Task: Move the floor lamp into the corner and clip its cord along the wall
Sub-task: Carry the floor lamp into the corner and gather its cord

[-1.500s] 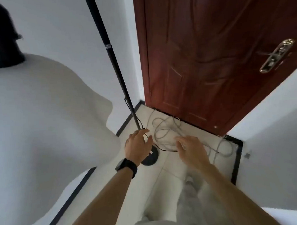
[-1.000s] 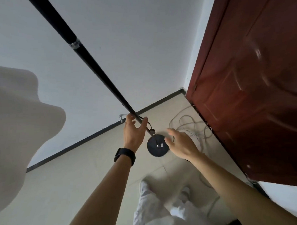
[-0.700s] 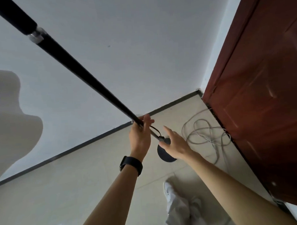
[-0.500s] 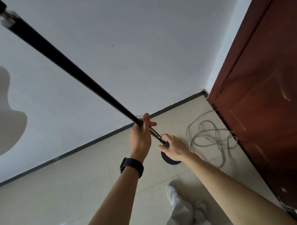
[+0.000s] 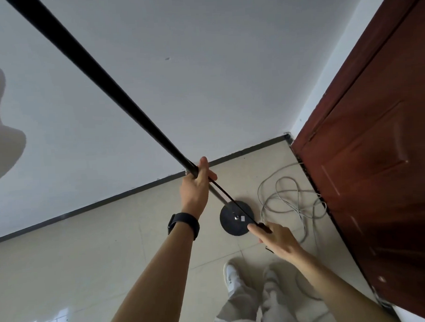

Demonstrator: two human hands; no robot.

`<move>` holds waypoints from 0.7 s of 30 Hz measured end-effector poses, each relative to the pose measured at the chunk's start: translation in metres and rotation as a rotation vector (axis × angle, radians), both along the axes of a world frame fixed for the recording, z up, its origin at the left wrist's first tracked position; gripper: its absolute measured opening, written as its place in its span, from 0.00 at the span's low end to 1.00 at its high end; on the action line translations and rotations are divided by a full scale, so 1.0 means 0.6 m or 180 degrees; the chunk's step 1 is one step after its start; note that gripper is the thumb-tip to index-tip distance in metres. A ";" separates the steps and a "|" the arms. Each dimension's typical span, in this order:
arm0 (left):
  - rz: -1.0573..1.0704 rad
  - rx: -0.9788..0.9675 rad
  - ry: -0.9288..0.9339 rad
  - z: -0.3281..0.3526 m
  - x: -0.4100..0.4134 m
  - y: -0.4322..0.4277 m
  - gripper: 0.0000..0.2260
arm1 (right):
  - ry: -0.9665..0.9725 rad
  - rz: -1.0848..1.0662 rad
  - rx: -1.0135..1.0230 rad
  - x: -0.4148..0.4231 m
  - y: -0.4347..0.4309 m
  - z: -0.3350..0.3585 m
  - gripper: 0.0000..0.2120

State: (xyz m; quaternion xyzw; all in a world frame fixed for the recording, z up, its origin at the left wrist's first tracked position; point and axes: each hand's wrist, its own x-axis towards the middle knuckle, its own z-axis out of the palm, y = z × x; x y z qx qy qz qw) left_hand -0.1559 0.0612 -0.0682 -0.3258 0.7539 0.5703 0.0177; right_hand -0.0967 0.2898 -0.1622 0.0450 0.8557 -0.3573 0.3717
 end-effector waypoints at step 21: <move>0.2529 0.0577 0.0447 0.149 0.034 -0.039 0.22 | 0.1664 -0.0087 -0.0454 -0.116 0.162 0.186 0.18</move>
